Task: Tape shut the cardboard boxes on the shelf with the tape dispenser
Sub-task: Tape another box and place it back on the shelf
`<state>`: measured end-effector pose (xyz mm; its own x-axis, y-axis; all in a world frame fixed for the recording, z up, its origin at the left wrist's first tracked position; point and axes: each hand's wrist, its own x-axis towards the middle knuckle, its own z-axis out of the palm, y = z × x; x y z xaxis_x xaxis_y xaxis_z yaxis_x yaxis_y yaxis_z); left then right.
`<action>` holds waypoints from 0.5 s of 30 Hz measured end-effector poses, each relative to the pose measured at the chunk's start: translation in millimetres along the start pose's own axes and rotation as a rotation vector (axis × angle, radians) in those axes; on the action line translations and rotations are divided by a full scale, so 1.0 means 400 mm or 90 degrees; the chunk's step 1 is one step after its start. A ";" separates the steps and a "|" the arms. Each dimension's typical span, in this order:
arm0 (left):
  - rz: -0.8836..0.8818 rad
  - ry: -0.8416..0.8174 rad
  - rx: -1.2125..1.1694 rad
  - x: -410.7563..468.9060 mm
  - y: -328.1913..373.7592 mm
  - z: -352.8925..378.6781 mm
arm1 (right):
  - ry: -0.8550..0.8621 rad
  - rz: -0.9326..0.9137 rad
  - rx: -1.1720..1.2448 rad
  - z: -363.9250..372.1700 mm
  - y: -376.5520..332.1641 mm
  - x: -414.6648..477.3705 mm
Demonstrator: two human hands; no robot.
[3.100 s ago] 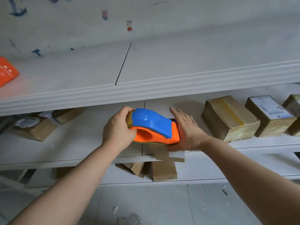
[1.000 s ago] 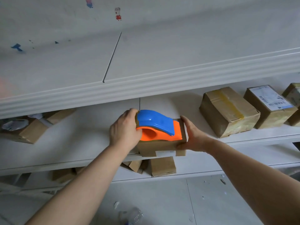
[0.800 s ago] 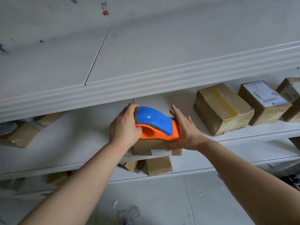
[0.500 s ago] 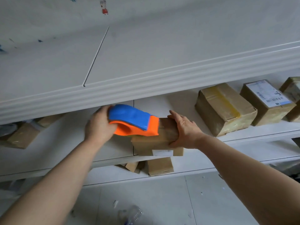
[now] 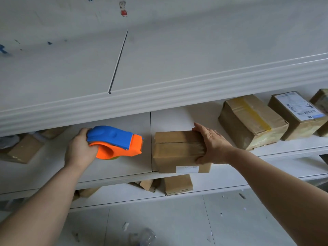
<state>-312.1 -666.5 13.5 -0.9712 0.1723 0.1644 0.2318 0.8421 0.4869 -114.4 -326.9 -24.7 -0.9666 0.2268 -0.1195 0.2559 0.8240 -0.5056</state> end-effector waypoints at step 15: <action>-0.126 0.002 -0.156 -0.007 -0.073 -0.040 | -0.008 0.017 0.003 0.014 -0.012 -0.005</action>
<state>-315.2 -699.8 12.5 -0.9987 0.0154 0.0487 0.0452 0.7107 0.7021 -113.7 -334.2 -26.7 -0.9593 0.2429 -0.1439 0.2822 0.8149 -0.5063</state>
